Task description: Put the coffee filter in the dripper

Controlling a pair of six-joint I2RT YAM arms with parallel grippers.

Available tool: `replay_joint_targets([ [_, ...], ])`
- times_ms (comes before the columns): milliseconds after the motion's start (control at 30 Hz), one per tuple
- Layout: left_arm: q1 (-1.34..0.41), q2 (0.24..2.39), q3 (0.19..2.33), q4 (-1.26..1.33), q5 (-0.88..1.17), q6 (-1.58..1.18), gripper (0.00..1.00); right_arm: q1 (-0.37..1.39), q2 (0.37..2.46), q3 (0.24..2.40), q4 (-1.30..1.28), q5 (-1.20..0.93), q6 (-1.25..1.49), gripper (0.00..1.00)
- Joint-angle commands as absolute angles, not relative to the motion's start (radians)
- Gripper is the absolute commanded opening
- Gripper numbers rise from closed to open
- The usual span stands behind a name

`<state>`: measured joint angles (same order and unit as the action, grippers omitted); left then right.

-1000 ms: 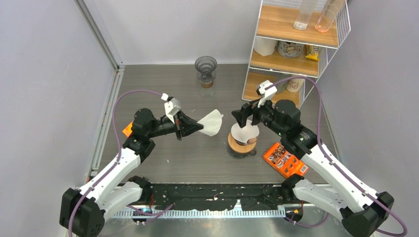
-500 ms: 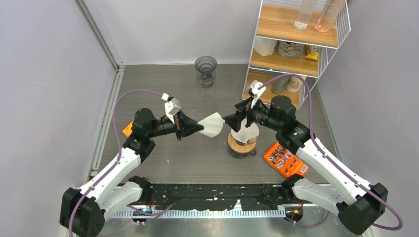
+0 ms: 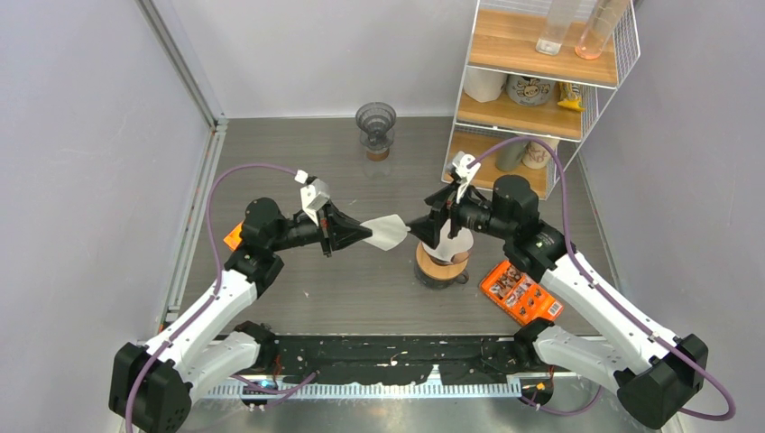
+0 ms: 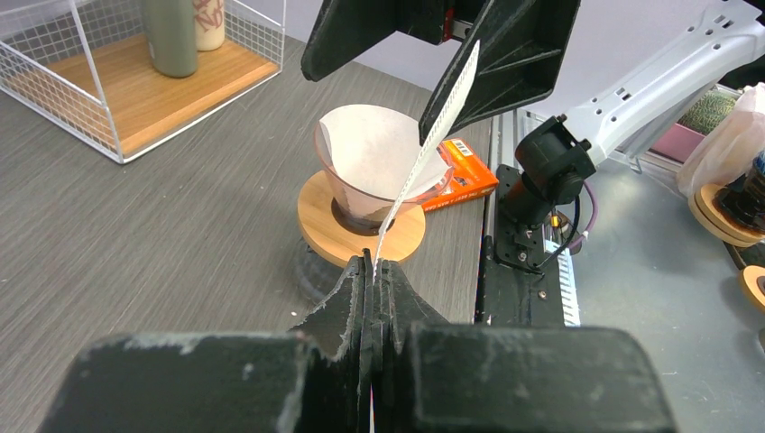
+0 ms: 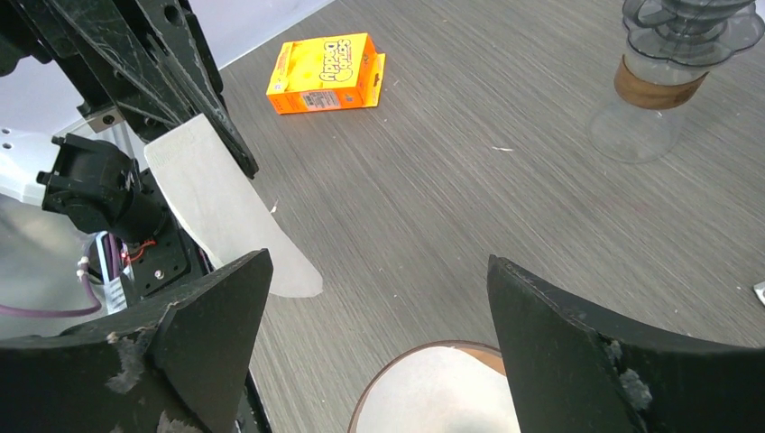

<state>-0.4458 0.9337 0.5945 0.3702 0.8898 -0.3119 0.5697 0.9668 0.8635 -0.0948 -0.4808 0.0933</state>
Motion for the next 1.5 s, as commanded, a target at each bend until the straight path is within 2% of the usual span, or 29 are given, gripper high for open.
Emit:
replay_joint_targets([
  [0, -0.449, 0.926, 0.620, 0.421, 0.884, -0.320, 0.00, 0.567, 0.937, 0.886, -0.119, -0.470, 0.064, 0.95],
  [733, -0.449, 0.937, 0.631, 0.400, 0.921, -0.310, 0.00, 0.568, 0.901, 0.901, -0.141, -0.477, 0.058, 0.95],
  [1300, -0.450, 0.945, 0.631, 0.418, 0.951, -0.318, 0.00, 0.568, 0.954, 0.919, -0.079, -0.551, 0.092, 0.95],
  [1467, -0.450, 0.949, 0.630, 0.440, 0.983, -0.325, 0.00, 0.568, 0.977, 0.925, -0.074, -0.518, 0.099, 0.95],
])
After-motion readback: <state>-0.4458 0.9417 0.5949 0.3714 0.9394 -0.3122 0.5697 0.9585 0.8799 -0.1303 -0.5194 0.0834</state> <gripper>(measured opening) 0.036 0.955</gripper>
